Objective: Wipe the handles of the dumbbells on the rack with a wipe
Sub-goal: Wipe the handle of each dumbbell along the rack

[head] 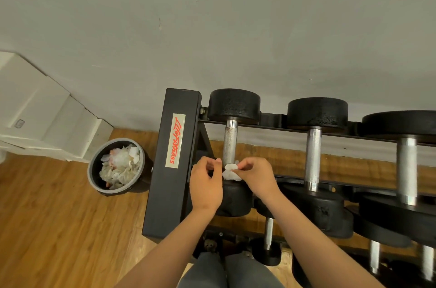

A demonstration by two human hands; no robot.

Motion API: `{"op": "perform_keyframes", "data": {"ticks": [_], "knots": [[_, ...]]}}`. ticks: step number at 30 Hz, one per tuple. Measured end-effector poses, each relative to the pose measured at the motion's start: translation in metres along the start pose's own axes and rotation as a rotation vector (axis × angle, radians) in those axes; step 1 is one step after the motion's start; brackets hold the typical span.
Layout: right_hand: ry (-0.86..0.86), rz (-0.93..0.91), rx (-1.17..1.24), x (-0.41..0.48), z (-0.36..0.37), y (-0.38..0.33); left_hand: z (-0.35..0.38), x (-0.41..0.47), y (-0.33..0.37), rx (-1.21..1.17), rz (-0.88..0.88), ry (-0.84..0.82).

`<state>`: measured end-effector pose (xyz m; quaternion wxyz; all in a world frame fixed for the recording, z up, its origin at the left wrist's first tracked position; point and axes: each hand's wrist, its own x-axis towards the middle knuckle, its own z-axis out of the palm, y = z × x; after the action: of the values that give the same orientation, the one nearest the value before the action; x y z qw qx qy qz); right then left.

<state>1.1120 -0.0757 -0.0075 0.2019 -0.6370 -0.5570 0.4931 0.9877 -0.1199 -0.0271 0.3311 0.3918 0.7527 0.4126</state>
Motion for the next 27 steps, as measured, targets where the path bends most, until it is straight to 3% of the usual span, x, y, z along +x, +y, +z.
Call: {"op": "perform_keyframes", "data": {"ticks": [7, 15, 21, 27], "knots": [[-0.107, 0.012, -0.066, 0.003, -0.003, 0.001, -0.001, 0.000, 0.001, 0.015, 0.002, -0.005], [0.092, 0.019, 0.048, 0.010, -0.002, -0.013, -0.001, 0.000, -0.001, 0.014, -0.015, -0.005], [0.031, 0.007, 0.016, -0.007, 0.005, 0.002, -0.001, 0.000, 0.001, 0.011, -0.014, 0.011], [0.263, -0.061, 0.102, 0.028, -0.003, -0.030, -0.001, -0.001, 0.003, 0.016, -0.038, 0.008]]}}
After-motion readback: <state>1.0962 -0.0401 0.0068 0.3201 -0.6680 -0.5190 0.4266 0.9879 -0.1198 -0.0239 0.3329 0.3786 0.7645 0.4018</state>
